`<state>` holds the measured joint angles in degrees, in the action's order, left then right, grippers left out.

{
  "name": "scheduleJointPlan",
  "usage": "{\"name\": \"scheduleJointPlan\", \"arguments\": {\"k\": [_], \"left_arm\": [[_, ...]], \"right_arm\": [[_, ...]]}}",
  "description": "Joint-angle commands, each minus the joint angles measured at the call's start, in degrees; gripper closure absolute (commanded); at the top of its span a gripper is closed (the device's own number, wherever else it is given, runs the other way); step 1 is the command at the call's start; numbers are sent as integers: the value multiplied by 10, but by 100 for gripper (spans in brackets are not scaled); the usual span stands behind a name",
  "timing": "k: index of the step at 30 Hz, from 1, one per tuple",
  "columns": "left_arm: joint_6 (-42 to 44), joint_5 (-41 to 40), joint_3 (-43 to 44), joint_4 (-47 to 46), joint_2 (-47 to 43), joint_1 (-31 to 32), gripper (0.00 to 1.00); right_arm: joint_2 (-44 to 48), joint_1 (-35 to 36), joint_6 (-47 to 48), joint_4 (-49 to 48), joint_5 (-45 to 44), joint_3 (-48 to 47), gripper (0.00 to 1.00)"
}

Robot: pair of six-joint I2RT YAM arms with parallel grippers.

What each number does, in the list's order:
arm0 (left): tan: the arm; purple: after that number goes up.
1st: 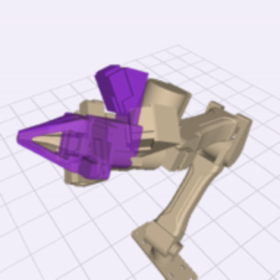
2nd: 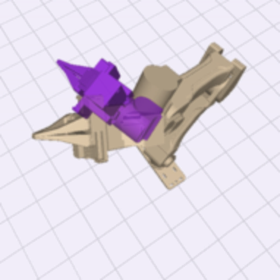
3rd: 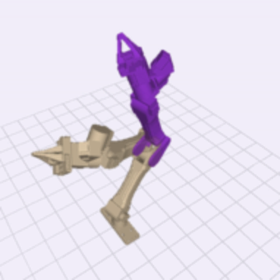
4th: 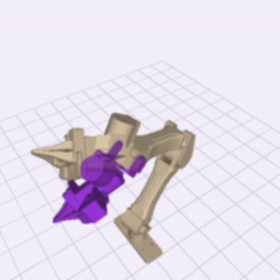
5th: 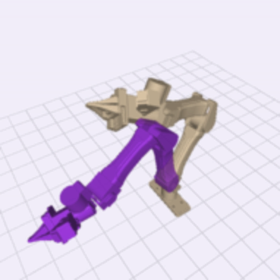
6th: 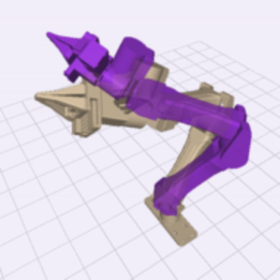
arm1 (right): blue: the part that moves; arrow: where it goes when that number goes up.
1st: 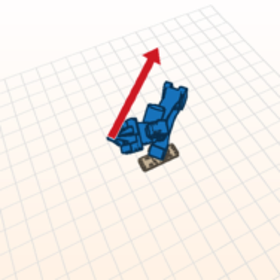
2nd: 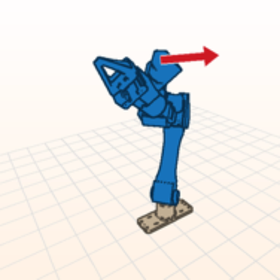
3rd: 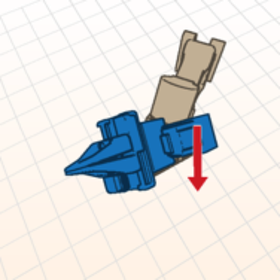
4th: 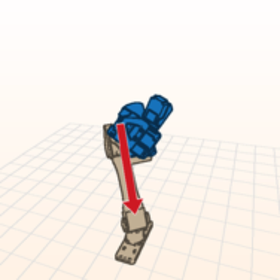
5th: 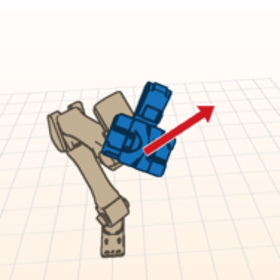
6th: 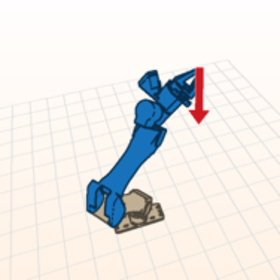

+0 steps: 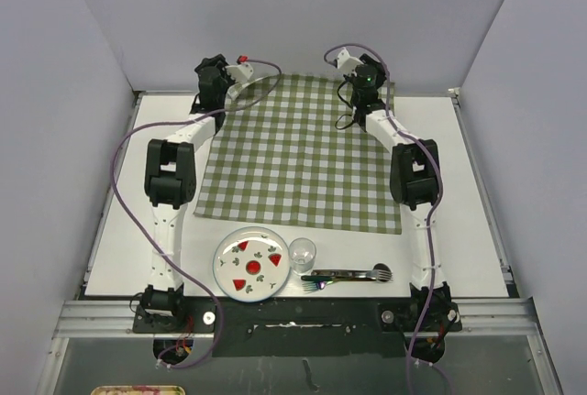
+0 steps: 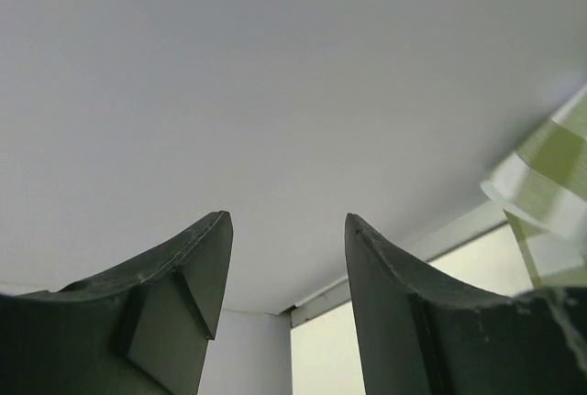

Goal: Set the dinner table for one person
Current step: Flatten out the napkin at the center of the board.

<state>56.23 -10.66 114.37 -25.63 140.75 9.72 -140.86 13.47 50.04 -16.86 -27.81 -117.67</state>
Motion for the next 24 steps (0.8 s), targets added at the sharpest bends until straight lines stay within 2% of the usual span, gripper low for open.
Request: {"name": "scheduleJointPlan", "arguments": {"k": [1, 7, 12, 15, 20, 24], "left_arm": [[-12, 11, -36, -20, -41, 0, 49], [-6, 19, -71, -26, -59, 1, 50], [-4, 30, -162, -59, -108, 11, 50], [-19, 43, -221, -59, -163, 21, 50], [-134, 46, -243, 83, -250, 18, 50], [-188, 74, -322, 119, -316, 17, 51]], "right_arm": [[-13, -3, -13, -7, -3, -47, 58], [-10, -2, -22, -2, 5, -36, 58], [47, -2, -43, 7, 24, 42, 58], [100, -7, -81, 50, 60, 96, 60], [181, -25, -199, 247, 171, 114, 78], [240, -26, -229, 307, 231, 174, 95]]}}
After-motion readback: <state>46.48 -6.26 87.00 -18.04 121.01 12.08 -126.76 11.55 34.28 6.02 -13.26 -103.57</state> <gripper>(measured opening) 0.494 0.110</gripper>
